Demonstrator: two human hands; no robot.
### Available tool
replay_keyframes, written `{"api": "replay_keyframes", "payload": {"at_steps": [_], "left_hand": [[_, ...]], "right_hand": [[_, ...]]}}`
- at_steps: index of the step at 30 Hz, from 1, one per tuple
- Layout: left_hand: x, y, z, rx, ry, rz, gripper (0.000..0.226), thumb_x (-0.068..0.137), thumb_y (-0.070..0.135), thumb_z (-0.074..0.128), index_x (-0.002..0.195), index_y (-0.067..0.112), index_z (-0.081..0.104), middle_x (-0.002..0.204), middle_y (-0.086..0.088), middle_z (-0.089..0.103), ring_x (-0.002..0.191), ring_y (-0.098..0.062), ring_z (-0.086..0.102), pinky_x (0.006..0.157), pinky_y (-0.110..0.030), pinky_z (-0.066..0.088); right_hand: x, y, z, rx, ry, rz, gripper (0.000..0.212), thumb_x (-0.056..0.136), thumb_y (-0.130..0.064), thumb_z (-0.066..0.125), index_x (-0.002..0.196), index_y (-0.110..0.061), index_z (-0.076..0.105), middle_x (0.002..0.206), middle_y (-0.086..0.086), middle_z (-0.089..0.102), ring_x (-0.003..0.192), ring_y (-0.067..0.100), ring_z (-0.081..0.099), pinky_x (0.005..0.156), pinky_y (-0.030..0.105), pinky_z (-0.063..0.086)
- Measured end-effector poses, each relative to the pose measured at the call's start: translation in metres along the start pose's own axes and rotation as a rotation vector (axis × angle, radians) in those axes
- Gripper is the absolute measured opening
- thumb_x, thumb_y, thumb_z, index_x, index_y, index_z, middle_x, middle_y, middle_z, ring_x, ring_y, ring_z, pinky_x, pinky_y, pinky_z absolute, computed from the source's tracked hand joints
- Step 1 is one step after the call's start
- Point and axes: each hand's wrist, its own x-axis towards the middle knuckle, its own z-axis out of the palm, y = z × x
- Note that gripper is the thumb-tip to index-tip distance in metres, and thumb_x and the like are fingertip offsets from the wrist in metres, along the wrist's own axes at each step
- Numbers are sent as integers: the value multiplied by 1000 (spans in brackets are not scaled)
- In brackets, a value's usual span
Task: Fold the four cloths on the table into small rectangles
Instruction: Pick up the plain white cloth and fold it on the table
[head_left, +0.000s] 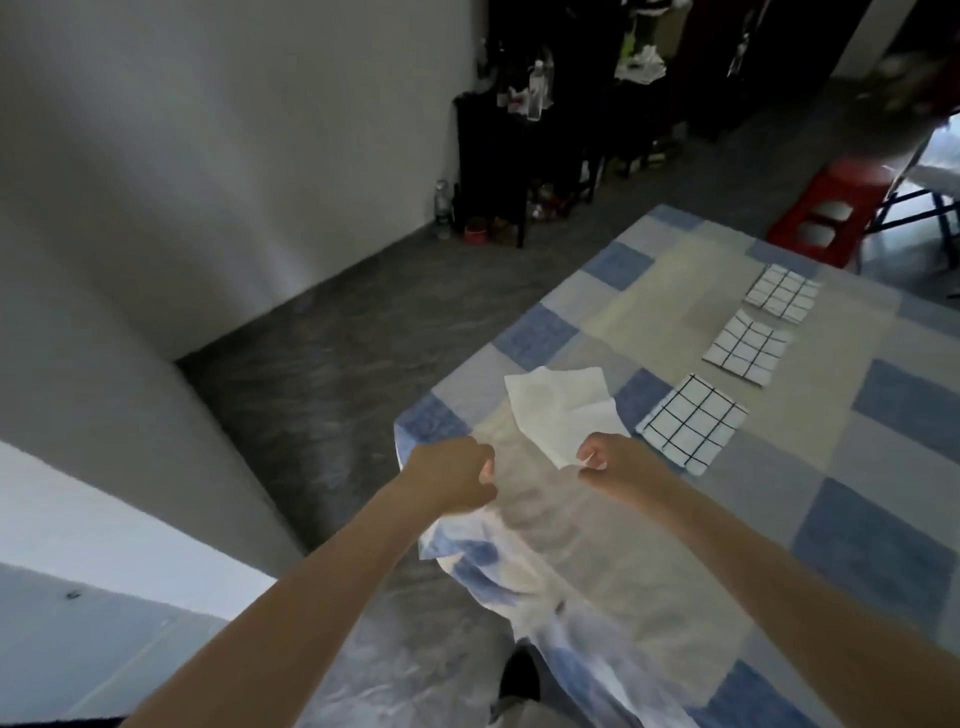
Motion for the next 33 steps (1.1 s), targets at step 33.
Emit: {"api": "replay_keyframes", "payload": {"at_steps": [33], "left_hand": [[285,-5,5,-143,-157,70,50,81,54,56,124,28,54,136,-6,42,130,-32,34,107,-48,28]], "right_hand": [[81,13,62,1614,358,941,23,86,-18,72,99,-2,63,91,13,68,80,23,66,77,32,55]]}}
